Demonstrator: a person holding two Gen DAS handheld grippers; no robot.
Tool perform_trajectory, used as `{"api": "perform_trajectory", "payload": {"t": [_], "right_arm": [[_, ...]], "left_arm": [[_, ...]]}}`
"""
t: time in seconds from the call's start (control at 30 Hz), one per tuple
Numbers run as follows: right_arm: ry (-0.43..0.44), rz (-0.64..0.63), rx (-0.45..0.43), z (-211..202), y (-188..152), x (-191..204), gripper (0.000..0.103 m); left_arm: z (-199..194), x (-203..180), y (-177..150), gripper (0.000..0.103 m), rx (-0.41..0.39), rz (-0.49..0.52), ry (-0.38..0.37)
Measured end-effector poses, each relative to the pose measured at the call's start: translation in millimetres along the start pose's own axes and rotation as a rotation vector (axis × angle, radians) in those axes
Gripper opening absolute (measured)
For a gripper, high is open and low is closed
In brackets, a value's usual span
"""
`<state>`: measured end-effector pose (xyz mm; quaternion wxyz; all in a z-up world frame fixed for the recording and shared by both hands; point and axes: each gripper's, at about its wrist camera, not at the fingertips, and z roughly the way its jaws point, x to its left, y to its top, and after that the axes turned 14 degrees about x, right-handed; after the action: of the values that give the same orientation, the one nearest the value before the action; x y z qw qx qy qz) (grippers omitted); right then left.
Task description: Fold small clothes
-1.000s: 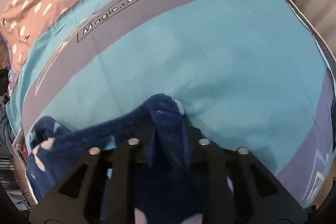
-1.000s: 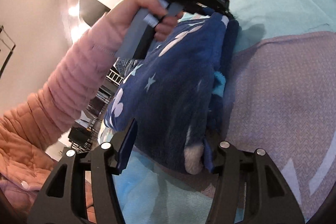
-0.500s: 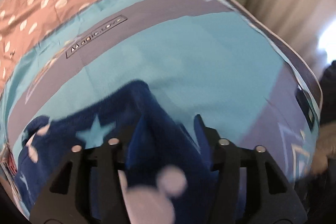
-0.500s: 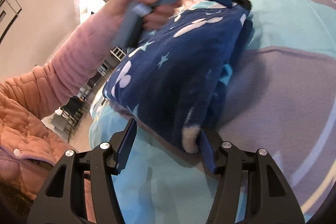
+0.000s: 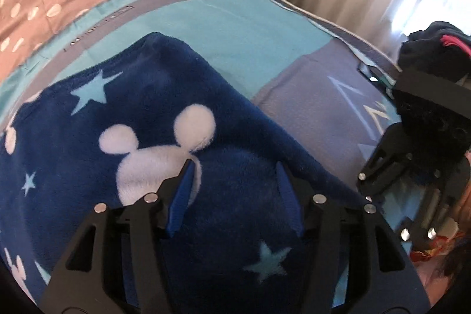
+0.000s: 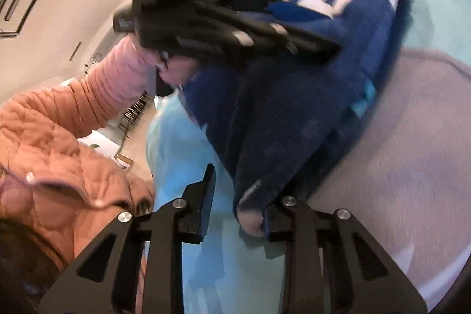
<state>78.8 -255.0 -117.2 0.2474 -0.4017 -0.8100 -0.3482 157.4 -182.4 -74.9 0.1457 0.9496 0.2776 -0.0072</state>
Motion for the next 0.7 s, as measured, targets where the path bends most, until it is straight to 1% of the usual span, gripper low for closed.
{"api": "perform_trajectory", "payload": {"t": [0.03,0.07,0.13,0.17,0.2,0.27,0.3,0.37,0.4,0.43,0.47,0.5,0.53,0.57,0.63,0.7], "right_arm": [[0.032,0.027,-0.013,-4.2,-2.4,-6.2,0.029],[0.061,0.054,-0.025,-5.8,-4.3,-12.1,0.027],[0.051,0.082,-0.047,-14.4,-5.1,-17.5,0.028],[0.033,0.09,-0.065,-21.1,-4.9,-17.3,0.034],[0.021,0.098,-0.092,-30.3,-8.4,-18.1,0.044],[-0.01,0.132,-0.172,-53.5,-22.0,-23.1,0.053],[-0.026,0.17,-0.219,-66.8,-21.4,-29.3,0.053],[-0.019,0.25,-0.28,-84.9,-16.8,-44.7,0.053],[-0.004,0.328,-0.318,-93.0,-9.7,-59.7,0.053],[0.001,0.375,-0.335,-96.0,-3.5,-69.5,0.053],[0.002,0.418,-0.346,-97.8,4.0,-78.7,0.054],[0.006,0.462,-0.345,-96.9,16.5,-89.4,0.057],[0.016,0.475,-0.339,-95.0,25.1,-94.3,0.062],[0.026,0.49,-0.329,-90.6,36.2,-98.7,0.071],[0.036,0.508,-0.302,-77.1,60.2,-104.7,0.071],[0.021,0.512,-0.275,-69.8,78.5,-108.6,0.071]], "left_arm": [[1.4,-0.7,-0.4,0.056,-0.007,0.008,0.009],[1.5,-1.3,-0.3,0.057,-0.016,0.01,0.018],[-2.7,-3.9,0.8,0.058,-0.033,0.003,0.051],[-8.2,-6.2,0.2,0.059,-0.049,-0.004,0.072],[-14.9,-9.5,-4.4,0.059,-0.063,-0.01,0.079],[-31.9,-17.1,-15.7,0.061,-0.114,0.0,0.058],[-38.8,-25.0,-24.4,0.061,-0.134,0.016,0.029],[-41.2,-39.5,-36.8,0.061,-0.126,0.044,-0.007],[-39.9,-50.5,-44.1,0.061,-0.113,0.072,-0.022],[-37.1,-60.6,-50.0,0.061,-0.102,0.098,-0.031],[-31.8,-73.6,-56.5,0.061,-0.091,0.13,-0.035],[-28.2,-81.3,-60.0,0.061,-0.089,0.151,-0.037],[-22.9,-89.5,-63.2,0.061,-0.085,0.177,-0.046],[-17.9,-93.9,-65.8,0.061,-0.078,0.194,-0.055],[-3.7,-98.7,-65.0,0.061,-0.06,0.199,-0.078],[9.0,-96.4,-61.9,0.06,-0.042,0.178,-0.112]]}}
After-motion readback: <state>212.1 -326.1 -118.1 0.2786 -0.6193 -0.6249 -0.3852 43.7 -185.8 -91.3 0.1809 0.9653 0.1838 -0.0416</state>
